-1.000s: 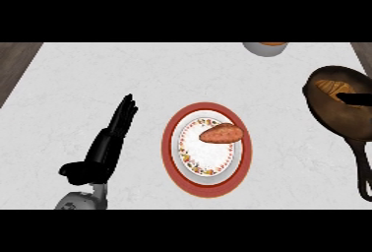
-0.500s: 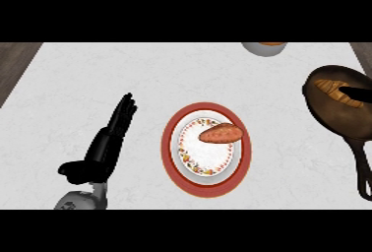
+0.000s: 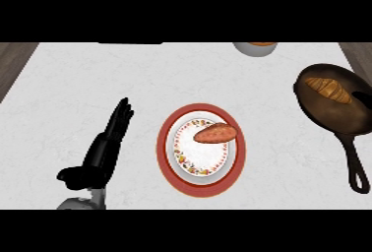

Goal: Pick the croissant from the plate and place it in the pan

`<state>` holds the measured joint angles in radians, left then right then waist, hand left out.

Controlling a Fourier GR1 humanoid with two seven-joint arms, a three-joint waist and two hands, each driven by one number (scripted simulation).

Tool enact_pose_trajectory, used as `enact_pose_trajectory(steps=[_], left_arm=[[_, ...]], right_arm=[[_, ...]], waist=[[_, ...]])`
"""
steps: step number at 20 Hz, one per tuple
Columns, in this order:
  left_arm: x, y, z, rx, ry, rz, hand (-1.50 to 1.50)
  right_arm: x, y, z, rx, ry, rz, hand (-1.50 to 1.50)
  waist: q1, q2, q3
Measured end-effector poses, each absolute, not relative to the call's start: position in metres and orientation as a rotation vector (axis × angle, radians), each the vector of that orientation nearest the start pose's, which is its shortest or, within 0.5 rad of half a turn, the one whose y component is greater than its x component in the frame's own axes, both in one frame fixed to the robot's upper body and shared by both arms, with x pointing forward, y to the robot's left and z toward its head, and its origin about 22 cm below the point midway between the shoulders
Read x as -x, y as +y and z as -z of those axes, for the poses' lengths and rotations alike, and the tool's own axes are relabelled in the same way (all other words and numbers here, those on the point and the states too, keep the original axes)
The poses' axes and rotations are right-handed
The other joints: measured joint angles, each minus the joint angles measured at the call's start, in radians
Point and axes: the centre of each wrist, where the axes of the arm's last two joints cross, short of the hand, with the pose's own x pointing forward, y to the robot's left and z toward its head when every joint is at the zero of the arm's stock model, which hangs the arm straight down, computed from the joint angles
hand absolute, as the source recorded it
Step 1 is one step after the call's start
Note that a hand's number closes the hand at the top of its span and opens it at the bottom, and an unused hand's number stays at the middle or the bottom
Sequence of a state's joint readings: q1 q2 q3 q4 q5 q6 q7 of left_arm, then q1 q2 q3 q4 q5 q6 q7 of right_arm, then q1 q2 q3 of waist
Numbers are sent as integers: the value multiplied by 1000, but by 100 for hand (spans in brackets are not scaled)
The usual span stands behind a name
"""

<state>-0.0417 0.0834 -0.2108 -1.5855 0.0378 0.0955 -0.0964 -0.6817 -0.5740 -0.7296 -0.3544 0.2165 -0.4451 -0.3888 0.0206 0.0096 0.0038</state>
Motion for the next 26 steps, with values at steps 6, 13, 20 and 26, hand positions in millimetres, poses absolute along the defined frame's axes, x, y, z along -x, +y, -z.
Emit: enact_pose_trajectory(steps=[6,13,20,26], left_arm=[[-244,201,-13,68,-1693,133,0],[-237,198,-13,57,-1694,124,0],[-242,207,-5,57,-1696,131,0],[-241,206,-2,63,-1696,132,0]], right_arm=[[-304,-480,-5,864,-1504,401,-150],[-271,-474,22,807,-1560,329,-150],[-247,-457,31,812,-1562,290,-150],[-231,-447,35,827,-1534,261,-150]], waist=[[-16,-8,-2],[-23,-12,-4],[-24,-11,-4],[-22,-11,-4]])
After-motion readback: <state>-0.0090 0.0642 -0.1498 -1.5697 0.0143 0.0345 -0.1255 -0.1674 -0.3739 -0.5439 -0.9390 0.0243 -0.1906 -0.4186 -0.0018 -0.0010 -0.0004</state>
